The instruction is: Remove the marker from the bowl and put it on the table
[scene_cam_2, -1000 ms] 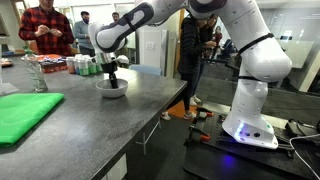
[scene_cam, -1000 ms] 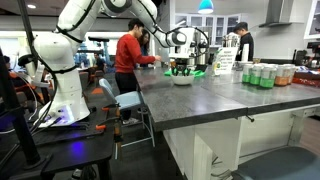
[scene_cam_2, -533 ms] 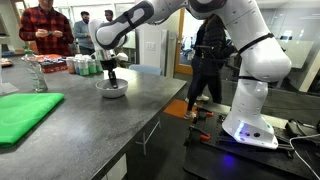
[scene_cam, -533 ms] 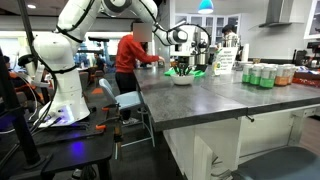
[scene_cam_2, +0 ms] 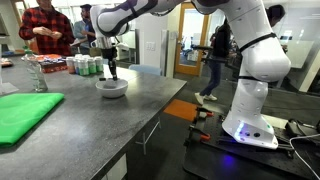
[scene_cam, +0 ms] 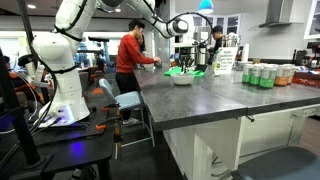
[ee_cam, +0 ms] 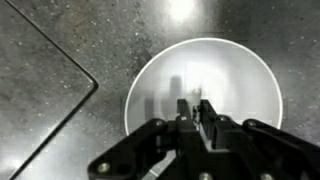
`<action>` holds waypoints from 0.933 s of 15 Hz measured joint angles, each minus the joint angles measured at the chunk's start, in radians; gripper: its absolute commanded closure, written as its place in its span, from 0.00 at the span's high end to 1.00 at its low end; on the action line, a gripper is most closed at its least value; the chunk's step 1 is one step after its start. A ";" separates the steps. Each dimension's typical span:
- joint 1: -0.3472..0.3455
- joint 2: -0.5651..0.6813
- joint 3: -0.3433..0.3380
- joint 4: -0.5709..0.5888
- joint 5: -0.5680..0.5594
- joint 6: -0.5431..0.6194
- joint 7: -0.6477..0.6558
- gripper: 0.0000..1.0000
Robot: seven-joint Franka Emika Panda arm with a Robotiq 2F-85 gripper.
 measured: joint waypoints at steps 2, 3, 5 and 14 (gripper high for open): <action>-0.009 -0.033 -0.003 0.000 0.000 -0.029 0.000 0.05; -0.013 -0.048 -0.008 0.000 0.000 -0.039 0.000 0.05; -0.019 -0.069 -0.030 0.001 0.000 -0.046 0.006 0.05; -0.110 0.000 -0.094 0.018 0.066 -0.045 0.146 0.05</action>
